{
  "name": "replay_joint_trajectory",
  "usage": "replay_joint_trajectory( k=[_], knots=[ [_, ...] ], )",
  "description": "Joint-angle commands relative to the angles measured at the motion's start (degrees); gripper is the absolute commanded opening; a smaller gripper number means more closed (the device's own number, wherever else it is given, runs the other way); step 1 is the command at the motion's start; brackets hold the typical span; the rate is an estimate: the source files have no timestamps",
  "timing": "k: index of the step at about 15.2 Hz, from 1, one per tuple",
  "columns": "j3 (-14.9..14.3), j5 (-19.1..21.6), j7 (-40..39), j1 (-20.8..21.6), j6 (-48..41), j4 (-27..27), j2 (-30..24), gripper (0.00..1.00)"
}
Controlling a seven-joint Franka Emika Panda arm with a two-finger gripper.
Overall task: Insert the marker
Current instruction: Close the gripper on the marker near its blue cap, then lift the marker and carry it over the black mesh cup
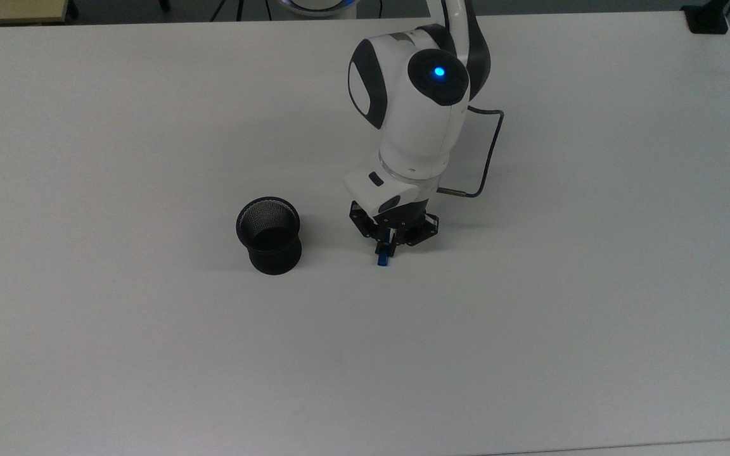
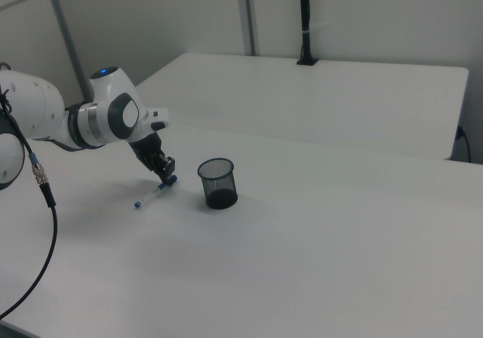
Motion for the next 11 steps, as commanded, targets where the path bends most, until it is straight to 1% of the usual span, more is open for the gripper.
replay_joint_trajectory(
  k=[1, 2, 5, 9, 11],
  knots=[
    [-1.0, -0.7, 1.5, -0.2, 0.3, 0.5, -3.9, 0.08],
    [-1.1, -0.7, 1.4, -1.2, 0.1, 0.4, -6.5, 0.08],
    [-1.1, -0.7, 1.6, -3.3, -0.1, 0.3, -10.5, 0.08],
    [-1.5, -1.2, 1.5, -7.7, 0.2, 0.4, -13.0, 0.09],
    [-2.9, -2.5, 1.6, -8.4, 0.7, 0.4, -12.9, 0.09]
  ],
)
